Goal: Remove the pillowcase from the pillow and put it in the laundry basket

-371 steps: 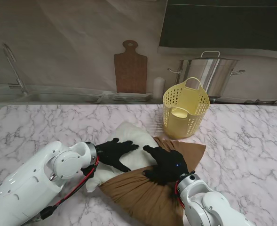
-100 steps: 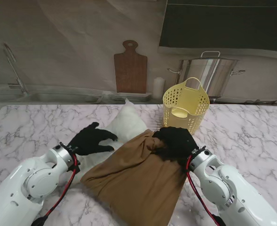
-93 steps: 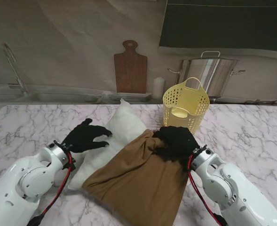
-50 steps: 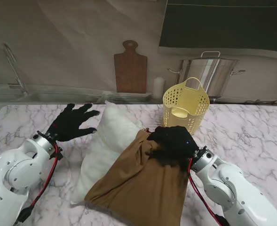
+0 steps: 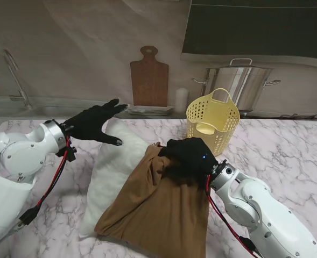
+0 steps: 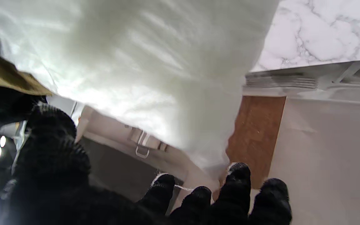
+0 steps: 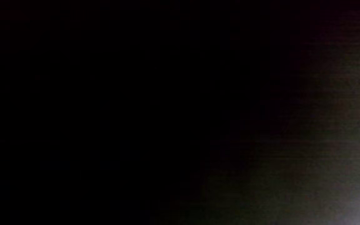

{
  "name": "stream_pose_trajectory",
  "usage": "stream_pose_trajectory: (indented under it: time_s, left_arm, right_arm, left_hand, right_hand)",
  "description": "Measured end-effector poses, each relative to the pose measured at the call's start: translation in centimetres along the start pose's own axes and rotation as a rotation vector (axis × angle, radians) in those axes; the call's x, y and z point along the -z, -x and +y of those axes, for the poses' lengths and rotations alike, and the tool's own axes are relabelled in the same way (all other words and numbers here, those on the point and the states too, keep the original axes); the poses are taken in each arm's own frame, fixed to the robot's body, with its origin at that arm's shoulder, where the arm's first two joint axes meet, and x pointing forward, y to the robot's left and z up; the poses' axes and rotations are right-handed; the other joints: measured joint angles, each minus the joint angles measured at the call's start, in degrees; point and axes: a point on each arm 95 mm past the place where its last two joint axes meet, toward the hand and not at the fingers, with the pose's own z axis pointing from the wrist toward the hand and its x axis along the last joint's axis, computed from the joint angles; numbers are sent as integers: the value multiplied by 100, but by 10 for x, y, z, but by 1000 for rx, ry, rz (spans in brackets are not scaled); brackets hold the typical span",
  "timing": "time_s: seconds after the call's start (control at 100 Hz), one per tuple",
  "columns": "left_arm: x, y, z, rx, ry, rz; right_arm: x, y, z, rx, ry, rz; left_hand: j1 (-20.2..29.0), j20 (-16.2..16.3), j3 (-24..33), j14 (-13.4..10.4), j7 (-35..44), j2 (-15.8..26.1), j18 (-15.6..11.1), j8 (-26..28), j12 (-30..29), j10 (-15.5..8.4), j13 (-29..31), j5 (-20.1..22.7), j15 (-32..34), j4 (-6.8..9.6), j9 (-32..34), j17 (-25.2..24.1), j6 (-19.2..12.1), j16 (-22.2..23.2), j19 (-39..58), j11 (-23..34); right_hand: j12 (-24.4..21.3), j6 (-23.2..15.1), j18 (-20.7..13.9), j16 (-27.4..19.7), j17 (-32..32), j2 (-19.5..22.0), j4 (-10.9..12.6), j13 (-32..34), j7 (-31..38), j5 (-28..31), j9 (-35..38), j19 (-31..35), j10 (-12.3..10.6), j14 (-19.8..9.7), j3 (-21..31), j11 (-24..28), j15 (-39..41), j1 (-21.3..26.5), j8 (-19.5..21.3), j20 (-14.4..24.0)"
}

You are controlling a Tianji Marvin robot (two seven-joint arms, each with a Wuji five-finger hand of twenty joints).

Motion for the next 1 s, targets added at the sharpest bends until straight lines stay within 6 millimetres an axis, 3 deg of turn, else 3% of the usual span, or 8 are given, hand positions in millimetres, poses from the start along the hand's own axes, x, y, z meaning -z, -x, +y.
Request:
stream_pose_trajectory:
  time_s: [0.11, 0.28, 0.41, 0.49, 0.65, 0.81, 0.91, 1.0]
  left_arm:
    - [-12, -9, -10, -74, 62, 11]
    - [-28, -23, -16, -123, 194, 44]
    - [-33, -30, -16, -127, 200, 64]
    - [-36, -34, -12, -128, 189, 77]
    - [-43, -41, 0, -130, 186, 104]
    - [-50, -48, 8, -110, 165, 130]
    - [-53, -53, 10, -86, 134, 147]
    - [-55, -55, 11, -96, 82, 146]
  right_arm:
    - [0, 2, 2, -1, 18, -16]
    - [1, 4, 5, 13, 40, -30]
    - [3, 5, 7, 35, 64, -44]
    - [4, 5, 7, 41, 71, -51]
    - [6, 6, 6, 55, 91, -60]
    - [7, 8, 3, 63, 104, -73]
    - [8, 8, 2, 70, 108, -76]
    - [8, 9, 2, 79, 110, -87]
  left_hand:
    - [0, 337, 0, -315, -77, -46, -362, -640, -45, 7, 395, 0, 120, 0, 0, 142, -88, 45, 2, 0]
    - [31, 578, 0, -379, -153, -100, -540, -1034, -47, 24, 700, 0, 153, 0, -1, 294, -101, 193, 2, 0]
    - [365, 768, 14, -431, -84, -363, -681, -666, 215, 60, 1461, 0, 327, 9, 885, 751, 82, 454, 9, 66]
    - [625, 870, 14, -516, 84, -467, -826, -96, 435, -164, 2024, 6, 476, 10, 1707, 1110, 373, 657, 23, 290]
    - [1272, 1018, 140, -657, 492, -469, -1071, 378, 729, -666, 3015, 958, 929, 10, 2950, 1851, 449, 1129, 24, 734]
    - [2024, 1185, 133, -789, 1455, -456, -1162, 1316, 943, -974, 3967, 2451, 1634, 9, 4151, 2688, -380, 1692, 18, 1277]
    - [2712, 1238, 40, -825, 2488, -465, -1168, 1819, 2019, -1085, 4528, 3180, 2244, -1, 5479, 3180, -667, 1916, 16, 794]
    - [2798, 1243, -17, -857, 3075, -467, -1168, 1961, 2710, -1085, 4640, 3195, 2413, -2, 5660, 3256, -776, 1983, 16, 816]
  right_hand:
    - [0, 0, 0, 0, -1, -1, 0, 0, 2, 0, 0, 0, -4, 0, 0, 0, 0, 0, 0, 0]
    - [-1, -1, 0, 0, -2, -1, 0, 2, 48, 0, 0, 0, -7, 0, 0, 0, 1, 0, 0, 0]
    - [-10, -50, -1, 0, -3, -4, -9, 4, 55, 0, 0, -1, -19, 0, 0, 0, 1, 0, 0, 0]
    - [-12, -116, -1, 0, -4, -5, -63, 15, 201, 0, 0, -1, -43, 0, 0, 0, 1, 0, 0, 0]
    - [-63, -209, -1, 0, -4, -9, -139, 38, 432, 0, 0, -1, -62, 0, -11, 0, 1, 0, 0, 0]
    - [-73, -286, -2, 0, -31, -11, -198, 41, 545, 0, 0, -4, -107, -1, -17, 0, 1, -2, 0, 0]
    - [-91, -292, -3, 0, -61, -12, -200, 41, 553, 0, 0, -25, -112, -1, -21, 0, 1, -2, 0, 0]
    - [-235, -293, -4, 0, -125, -11, -201, 41, 557, -3, 0, -86, -114, -1, -22, 0, -17, -3, -257, -1]
